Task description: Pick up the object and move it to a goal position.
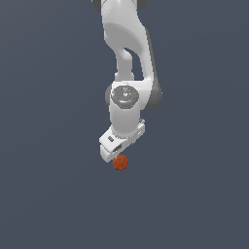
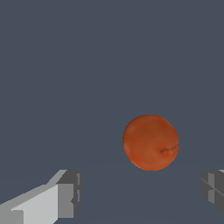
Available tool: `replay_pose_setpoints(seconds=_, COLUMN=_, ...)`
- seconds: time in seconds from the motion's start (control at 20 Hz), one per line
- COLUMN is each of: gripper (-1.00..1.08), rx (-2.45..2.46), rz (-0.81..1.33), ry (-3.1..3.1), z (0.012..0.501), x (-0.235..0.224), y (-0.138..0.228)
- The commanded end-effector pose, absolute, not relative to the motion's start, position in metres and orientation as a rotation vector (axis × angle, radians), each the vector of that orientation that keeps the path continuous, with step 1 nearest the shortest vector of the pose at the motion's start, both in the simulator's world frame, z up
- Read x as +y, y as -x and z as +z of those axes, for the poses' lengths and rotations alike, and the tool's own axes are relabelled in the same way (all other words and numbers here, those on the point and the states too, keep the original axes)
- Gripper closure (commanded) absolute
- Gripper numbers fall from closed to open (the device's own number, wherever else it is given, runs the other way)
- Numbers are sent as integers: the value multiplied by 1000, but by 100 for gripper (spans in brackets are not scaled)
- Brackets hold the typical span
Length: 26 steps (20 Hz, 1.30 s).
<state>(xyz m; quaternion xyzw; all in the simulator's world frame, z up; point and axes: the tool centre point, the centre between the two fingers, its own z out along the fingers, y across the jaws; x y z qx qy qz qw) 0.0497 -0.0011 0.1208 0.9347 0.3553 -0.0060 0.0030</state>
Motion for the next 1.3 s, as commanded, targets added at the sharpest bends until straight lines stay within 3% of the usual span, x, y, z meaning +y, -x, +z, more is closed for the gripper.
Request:
replay_pose_setpoints(seconds=0.0, gripper=-92, rx=1208, rz=-16, ry=-2895, z=116, x=-5, y=-55)
replay_pose_setpoints(seconds=1.25, gripper=-92, rx=1559, rz=-1, ry=-2728, z=91, x=-20, y=-73)
